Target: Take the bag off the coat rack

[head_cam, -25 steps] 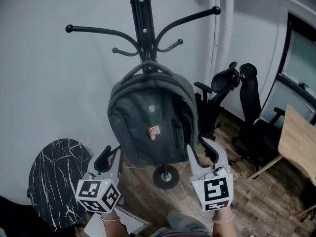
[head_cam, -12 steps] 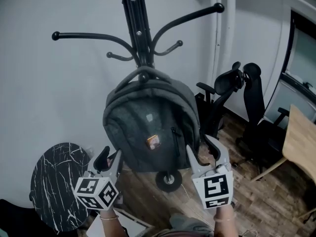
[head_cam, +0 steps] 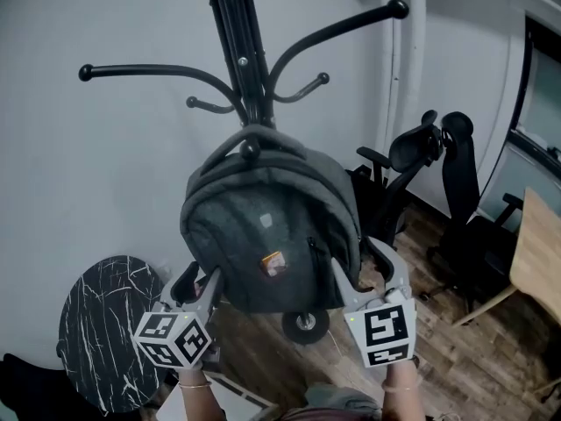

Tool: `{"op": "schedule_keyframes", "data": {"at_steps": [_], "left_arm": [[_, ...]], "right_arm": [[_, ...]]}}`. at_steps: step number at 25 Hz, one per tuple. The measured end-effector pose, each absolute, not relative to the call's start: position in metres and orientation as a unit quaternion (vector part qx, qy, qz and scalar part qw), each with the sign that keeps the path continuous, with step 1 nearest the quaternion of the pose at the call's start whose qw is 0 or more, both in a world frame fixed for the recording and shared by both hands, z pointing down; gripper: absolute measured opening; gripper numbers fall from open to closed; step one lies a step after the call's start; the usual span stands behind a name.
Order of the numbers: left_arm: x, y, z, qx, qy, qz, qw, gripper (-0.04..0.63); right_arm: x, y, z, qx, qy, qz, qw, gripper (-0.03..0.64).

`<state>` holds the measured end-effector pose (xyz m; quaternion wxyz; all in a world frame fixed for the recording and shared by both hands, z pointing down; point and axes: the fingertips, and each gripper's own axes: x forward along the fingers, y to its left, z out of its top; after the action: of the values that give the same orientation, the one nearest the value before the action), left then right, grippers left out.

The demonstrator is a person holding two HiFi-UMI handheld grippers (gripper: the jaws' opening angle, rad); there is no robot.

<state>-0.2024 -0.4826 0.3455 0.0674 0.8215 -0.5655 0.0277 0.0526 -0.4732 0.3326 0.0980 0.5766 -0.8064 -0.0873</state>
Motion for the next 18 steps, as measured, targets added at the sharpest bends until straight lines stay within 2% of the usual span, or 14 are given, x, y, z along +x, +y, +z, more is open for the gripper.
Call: {"op": "schedule_keyframes", "data": {"at_steps": [12,15,18], "left_arm": [[-0.202,-0.504,0.363,0.821,-0.563,0.046,0.085,0.232],[-0.202,-0.508,0.365,0.815,-0.572,0.048,0.080,0.229],[-0.202,-0.509,0.364,0.808,-0.582,0.049,0.073,0.200]], "right_arm": [[0.051,-0.496,0.346,0.565,-0.816,-0.064,0.101,0.239],[0.049,-0.500,0.349,0.563,-0.818,-0.063,0.102,0.239],[0.049,-0.500,0.349,0.567,-0.815,-0.073,0.098,0.234]]}}
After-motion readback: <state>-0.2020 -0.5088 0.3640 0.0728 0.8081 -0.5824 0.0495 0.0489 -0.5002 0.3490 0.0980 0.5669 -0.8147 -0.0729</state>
